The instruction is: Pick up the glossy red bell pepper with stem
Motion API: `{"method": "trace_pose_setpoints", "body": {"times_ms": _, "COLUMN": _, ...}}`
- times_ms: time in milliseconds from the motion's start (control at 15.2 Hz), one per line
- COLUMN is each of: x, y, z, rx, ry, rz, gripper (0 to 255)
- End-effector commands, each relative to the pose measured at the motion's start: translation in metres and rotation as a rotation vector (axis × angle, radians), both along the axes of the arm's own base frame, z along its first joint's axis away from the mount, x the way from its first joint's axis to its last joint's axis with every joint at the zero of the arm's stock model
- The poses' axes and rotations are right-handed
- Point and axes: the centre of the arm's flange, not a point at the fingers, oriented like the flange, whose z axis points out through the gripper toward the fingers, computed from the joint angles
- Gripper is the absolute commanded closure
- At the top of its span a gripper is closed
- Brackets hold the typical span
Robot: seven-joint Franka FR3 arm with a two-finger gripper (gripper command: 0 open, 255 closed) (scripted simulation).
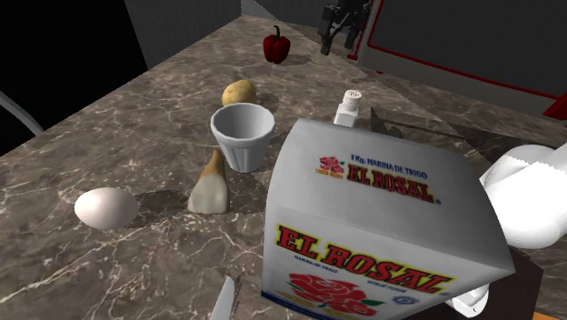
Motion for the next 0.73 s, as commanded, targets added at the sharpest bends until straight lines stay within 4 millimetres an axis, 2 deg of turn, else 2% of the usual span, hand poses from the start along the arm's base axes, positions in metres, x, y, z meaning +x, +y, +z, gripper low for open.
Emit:
{"method": "trace_pose_setpoints", "body": {"times_ms": 0, "x": 0.025, "y": 0.003, "z": -0.002, "rx": -0.003, "ry": -0.012, "rz": 0.014, "gripper": 0}}
{"method": "trace_pose_setpoints", "body": {"times_ms": 660, "x": 0.147, "y": 0.024, "z": -0.002, "rx": -0.018, "ry": -0.067, "rz": 0.082, "gripper": 0}}
